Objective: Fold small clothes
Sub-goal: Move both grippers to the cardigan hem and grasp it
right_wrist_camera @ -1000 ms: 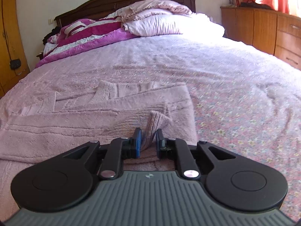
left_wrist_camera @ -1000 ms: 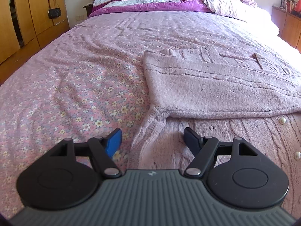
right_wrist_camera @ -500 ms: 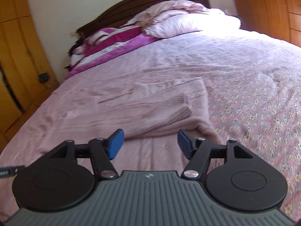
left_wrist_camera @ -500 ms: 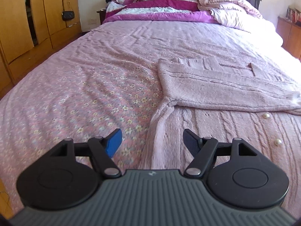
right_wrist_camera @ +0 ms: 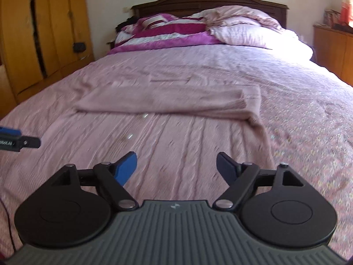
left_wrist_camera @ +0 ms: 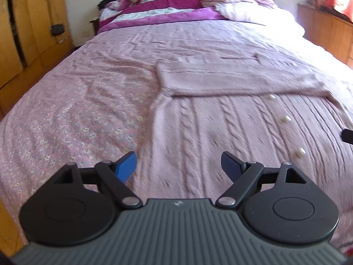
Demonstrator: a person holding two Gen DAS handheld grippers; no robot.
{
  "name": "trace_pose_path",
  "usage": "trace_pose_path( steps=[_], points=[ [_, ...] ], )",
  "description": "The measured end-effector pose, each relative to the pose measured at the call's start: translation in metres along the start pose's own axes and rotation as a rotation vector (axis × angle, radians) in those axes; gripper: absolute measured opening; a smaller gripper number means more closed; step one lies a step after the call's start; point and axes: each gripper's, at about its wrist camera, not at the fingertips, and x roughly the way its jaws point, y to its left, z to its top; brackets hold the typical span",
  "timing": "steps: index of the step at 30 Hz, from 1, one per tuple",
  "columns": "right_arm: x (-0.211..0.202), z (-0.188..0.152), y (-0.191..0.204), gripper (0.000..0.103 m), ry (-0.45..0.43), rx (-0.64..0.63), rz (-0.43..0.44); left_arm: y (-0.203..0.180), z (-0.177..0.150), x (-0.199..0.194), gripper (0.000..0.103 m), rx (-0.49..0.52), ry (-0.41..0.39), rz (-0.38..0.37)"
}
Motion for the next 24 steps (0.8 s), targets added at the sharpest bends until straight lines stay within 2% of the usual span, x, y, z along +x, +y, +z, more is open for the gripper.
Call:
trace_pose_path(
  steps=[3,8,12,19,21,24],
  points=[
    [-0.008,-0.010,0.012,0.088,0.029,-0.035,-0.005,-0.014,-0.013,-0.012,0.085,0.069,-0.021,-0.030],
    [-0.019,-0.026,0.031,0.094,0.055,-0.118,-0.007,-0.041,-0.032,-0.015,0.085,0.249,0.007,-0.094],
    [-0.019,-0.032,0.034,0.095,0.075,-0.114,0.010,-0.062,-0.048,-0.012,0.085,0.414,0.039,-0.151],
    [-0.011,-0.037,0.027,0.095,0.118,-0.089,0.013,-0.091,-0.073,-0.003,0.085,0.639,0.101,-0.234],
    [-0.011,-0.038,0.026,0.095,0.120,-0.089,0.010,-0.099,-0.080,0.002,0.085,0.701,0.104,-0.214],
    [-0.012,-0.039,0.026,0.095,0.120,-0.077,0.012,-0.110,-0.089,0.012,0.088,0.795,0.063,-0.106]
  ],
)
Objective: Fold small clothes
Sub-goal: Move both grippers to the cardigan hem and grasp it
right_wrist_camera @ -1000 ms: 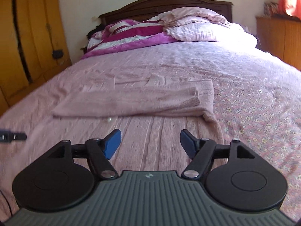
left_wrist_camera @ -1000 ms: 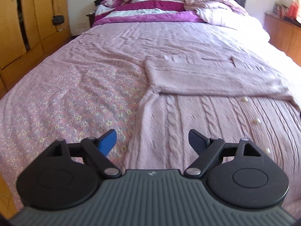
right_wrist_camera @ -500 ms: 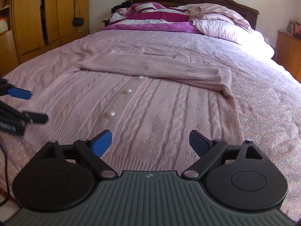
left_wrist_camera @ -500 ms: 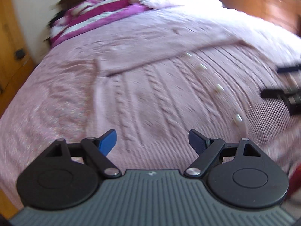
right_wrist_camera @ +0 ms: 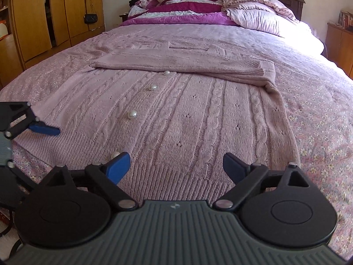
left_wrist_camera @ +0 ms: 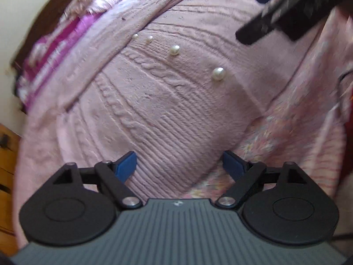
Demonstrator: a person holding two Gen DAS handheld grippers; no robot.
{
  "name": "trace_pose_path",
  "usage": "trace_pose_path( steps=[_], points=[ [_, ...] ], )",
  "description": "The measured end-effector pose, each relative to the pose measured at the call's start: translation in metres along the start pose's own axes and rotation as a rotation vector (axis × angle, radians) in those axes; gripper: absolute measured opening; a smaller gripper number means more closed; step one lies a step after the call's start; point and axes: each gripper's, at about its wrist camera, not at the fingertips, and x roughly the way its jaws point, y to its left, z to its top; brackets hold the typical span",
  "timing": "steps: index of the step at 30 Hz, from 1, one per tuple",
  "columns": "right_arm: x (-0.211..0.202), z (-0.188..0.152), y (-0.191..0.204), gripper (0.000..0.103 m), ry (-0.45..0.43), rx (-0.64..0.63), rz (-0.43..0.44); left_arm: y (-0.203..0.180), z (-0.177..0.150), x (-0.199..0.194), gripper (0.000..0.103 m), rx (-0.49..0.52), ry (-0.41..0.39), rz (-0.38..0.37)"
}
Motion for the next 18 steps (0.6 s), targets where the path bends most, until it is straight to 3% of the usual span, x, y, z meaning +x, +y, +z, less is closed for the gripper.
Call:
trace_pose_path(
  steps=[2,7,9,11,12,14,18],
  points=[
    [0.000,0.000,0.000,0.095,0.000,0.002,0.000,0.002,0.001,0.003,0.089,-0.006,-0.015,0.035],
    [0.002,-0.001,-0.002,0.095,0.001,-0.001,-0.003,0.022,0.002,0.007,0.088,-0.129,-0.020,-0.001],
    [0.003,-0.003,-0.004,0.095,0.006,0.006,-0.002,0.025,0.002,0.008,0.077,-0.153,-0.042,-0.016],
    [0.007,-0.004,-0.004,0.095,0.018,0.013,0.001,0.025,0.003,0.006,0.053,-0.163,-0.061,-0.051],
    [0.008,-0.004,-0.004,0.095,0.023,0.011,0.004,0.022,0.004,0.005,0.046,-0.151,-0.073,-0.056],
    [0.008,-0.005,-0.001,0.095,0.023,-0.001,0.012,0.018,0.005,0.000,0.015,-0.115,-0.092,-0.051],
    [0.008,-0.005,0.007,0.095,0.020,-0.046,0.026,0.036,0.014,-0.003,0.010,-0.227,-0.127,-0.087]
  ],
)
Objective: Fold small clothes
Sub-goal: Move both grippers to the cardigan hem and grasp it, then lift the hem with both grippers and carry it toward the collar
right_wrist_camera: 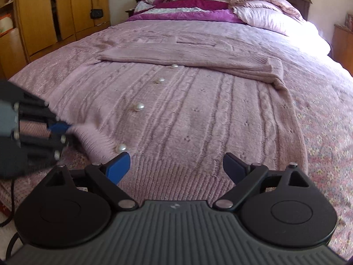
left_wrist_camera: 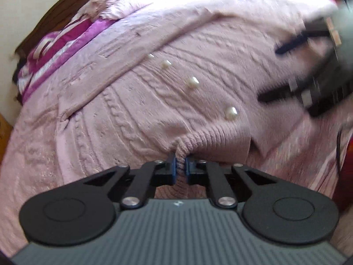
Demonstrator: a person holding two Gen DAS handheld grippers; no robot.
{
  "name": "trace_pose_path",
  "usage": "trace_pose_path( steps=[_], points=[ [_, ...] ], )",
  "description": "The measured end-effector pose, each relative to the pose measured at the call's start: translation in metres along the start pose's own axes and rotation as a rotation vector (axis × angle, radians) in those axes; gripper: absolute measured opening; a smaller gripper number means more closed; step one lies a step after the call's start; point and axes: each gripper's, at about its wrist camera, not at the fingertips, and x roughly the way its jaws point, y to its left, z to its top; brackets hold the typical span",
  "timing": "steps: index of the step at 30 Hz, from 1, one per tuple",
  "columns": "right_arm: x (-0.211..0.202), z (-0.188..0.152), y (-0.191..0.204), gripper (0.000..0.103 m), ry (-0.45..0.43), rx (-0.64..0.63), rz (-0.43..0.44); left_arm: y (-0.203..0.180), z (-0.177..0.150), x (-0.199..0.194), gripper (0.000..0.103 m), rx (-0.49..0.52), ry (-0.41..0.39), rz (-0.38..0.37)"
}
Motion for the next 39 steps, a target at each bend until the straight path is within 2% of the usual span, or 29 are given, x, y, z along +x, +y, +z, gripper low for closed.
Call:
trace_pose_path(
  steps=[6,10,13,17,18,20,23,26,30,34,37,39],
  points=[
    [0.003,-0.002,0.019,0.095,0.023,-0.090,0.035,0.026,0.017,-0.011,0.009,-0.165,-0.084,-0.010],
    [0.008,-0.004,0.035,0.096,0.040,-0.175,0.029,0.036,0.025,-0.016,0.009,-0.231,-0.115,-0.003],
    [0.014,-0.005,0.040,0.096,0.049,-0.219,-0.023,0.041,0.026,-0.021,0.009,-0.262,-0.134,0.004],
    [0.022,-0.004,0.030,0.093,0.039,-0.199,-0.144,0.048,0.023,-0.022,0.009,-0.299,-0.139,0.007],
    [0.021,-0.003,0.024,0.090,0.023,-0.180,-0.172,0.049,0.022,-0.021,0.009,-0.305,-0.138,0.008],
    [0.019,0.000,0.012,0.064,0.002,-0.130,-0.194,0.049,0.021,-0.019,0.009,-0.312,-0.134,0.005],
    [0.017,0.004,-0.004,0.041,-0.021,-0.048,-0.192,0.047,0.019,-0.010,0.009,-0.310,-0.110,0.000],
    [0.014,0.010,-0.007,0.028,-0.056,-0.030,-0.202,0.042,0.018,0.000,0.012,-0.299,-0.077,0.012],
    [0.013,0.015,-0.011,0.023,-0.090,0.000,-0.192,0.041,0.015,0.014,0.013,-0.304,-0.038,0.023],
    [0.019,0.016,-0.015,0.023,-0.063,0.028,-0.131,0.053,0.011,0.028,0.013,-0.419,-0.014,0.008],
    [0.024,0.013,-0.016,0.024,-0.031,0.041,-0.114,0.056,0.010,0.028,0.013,-0.451,-0.027,0.000],
    [0.027,0.010,-0.014,0.031,-0.034,0.016,-0.113,0.054,0.009,0.028,0.013,-0.448,-0.040,0.004]
  ],
)
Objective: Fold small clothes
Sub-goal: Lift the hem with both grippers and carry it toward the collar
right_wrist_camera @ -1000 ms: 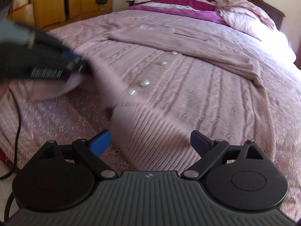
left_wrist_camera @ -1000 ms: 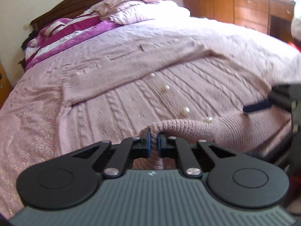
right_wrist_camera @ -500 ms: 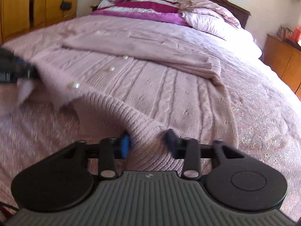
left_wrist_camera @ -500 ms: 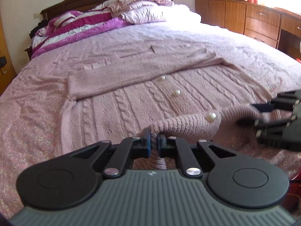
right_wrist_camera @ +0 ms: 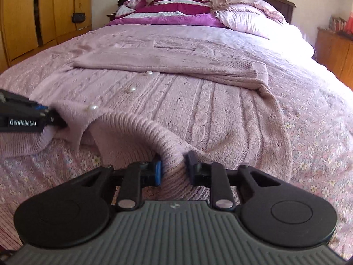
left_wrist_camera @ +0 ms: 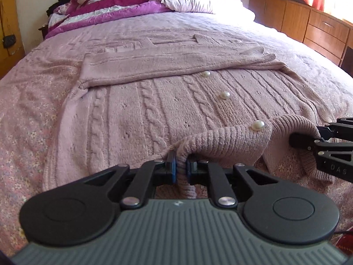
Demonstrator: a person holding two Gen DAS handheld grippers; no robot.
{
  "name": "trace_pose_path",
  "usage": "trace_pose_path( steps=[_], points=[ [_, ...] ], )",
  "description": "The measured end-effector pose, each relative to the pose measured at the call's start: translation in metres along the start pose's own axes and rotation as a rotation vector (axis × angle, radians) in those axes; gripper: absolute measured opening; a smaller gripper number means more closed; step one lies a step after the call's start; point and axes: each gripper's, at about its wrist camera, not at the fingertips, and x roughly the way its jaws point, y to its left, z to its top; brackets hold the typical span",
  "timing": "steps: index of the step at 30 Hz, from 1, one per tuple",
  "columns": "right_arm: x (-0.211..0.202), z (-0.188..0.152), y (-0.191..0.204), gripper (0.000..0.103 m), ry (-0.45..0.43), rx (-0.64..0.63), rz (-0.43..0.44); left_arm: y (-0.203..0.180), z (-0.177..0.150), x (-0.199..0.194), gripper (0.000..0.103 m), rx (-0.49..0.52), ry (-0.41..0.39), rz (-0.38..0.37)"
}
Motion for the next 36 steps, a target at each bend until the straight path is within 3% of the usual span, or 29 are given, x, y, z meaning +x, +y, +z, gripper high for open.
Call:
trace_pose_path(
  steps=[9,17,22,25,29,33,36],
  points=[
    [0.009,-0.006,0.015,0.041,-0.016,-0.071,-0.043,-0.008,-0.006,-0.002,0.013,0.034,-0.043,0.025],
    [0.016,-0.003,0.006,0.069,-0.005,-0.020,0.040,0.000,-0.003,0.000,0.013,-0.017,-0.019,0.002],
    [0.016,-0.005,0.012,0.069,-0.012,-0.050,0.030,0.007,0.000,0.001,0.014,-0.070,0.003,-0.020],
    [0.013,-0.006,0.013,0.065,-0.023,-0.036,0.022,0.005,-0.001,-0.001,0.014,-0.051,0.000,-0.015],
    [0.007,-0.009,0.007,0.041,-0.052,0.015,-0.007,-0.004,-0.003,-0.006,0.012,0.001,-0.025,0.014],
    [0.001,-0.008,0.003,0.028,-0.080,0.033,-0.023,-0.016,-0.001,-0.012,0.010,0.072,-0.039,0.052],
    [-0.009,-0.003,0.001,0.018,-0.124,0.036,-0.014,-0.017,0.004,-0.020,0.010,0.071,-0.071,0.046]
  ],
)
